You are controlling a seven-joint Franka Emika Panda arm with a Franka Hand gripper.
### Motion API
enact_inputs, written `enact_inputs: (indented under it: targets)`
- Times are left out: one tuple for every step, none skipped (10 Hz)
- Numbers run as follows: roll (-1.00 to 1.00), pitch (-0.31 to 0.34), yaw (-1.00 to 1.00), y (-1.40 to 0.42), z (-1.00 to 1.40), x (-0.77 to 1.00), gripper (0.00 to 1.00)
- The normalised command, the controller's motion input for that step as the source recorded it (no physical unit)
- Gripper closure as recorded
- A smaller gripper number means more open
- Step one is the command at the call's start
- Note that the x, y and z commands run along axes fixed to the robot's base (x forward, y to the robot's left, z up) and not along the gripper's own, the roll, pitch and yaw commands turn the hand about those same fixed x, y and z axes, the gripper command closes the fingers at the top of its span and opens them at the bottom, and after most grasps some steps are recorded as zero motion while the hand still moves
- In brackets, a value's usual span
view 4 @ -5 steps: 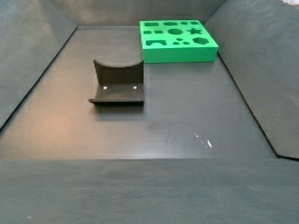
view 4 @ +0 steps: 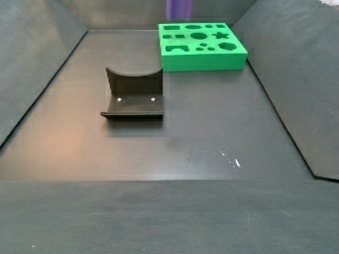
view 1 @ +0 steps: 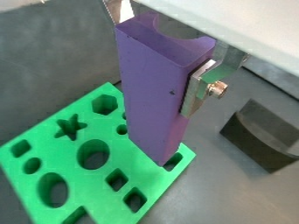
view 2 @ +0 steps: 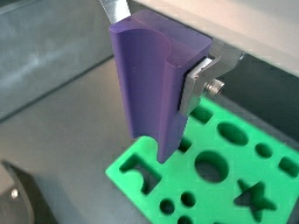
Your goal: Insert the arch object.
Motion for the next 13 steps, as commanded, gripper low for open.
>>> enact_inputs:
  targets:
    - [-0.06,0.0,0.0,0.27,-0.55,0.0,1.0]
    - [-0.03,0.0,0.0,0.21,-0.56,0.0,1.0]
    - [-0.06,0.0,0.0,0.22,-0.46,0.0,1.0]
    - [-0.05,0.0,0.0,0.22,-0.36,0.0,1.0]
    - [-0.02,0.0,0.0,0.21,-0.34,0.0,1.0]
    - [-0.02,0.0,0.0,0.15,-0.33,0.0,1.0]
    - [-0.08,0.0,-0.01,0.05,-0.32,0.07,1.0]
    - [-0.05,0.0,-0.05,0.0,-0.31,0.16,1.0]
    - [-0.04,0.007,-0.08,0.0,-0.31,0.2,1.0]
    - [-0.02,0.021,-0.17,0.0,-0.28,0.3,1.0]
    - [0.0,0.044,-0.22,0.0,-0.26,0.35,1.0]
    - [0.0,0.056,-0.25,0.0,-0.28,0.33,1.0]
    - [0.0,0.023,-0.13,0.01,-0.31,0.17,1.0]
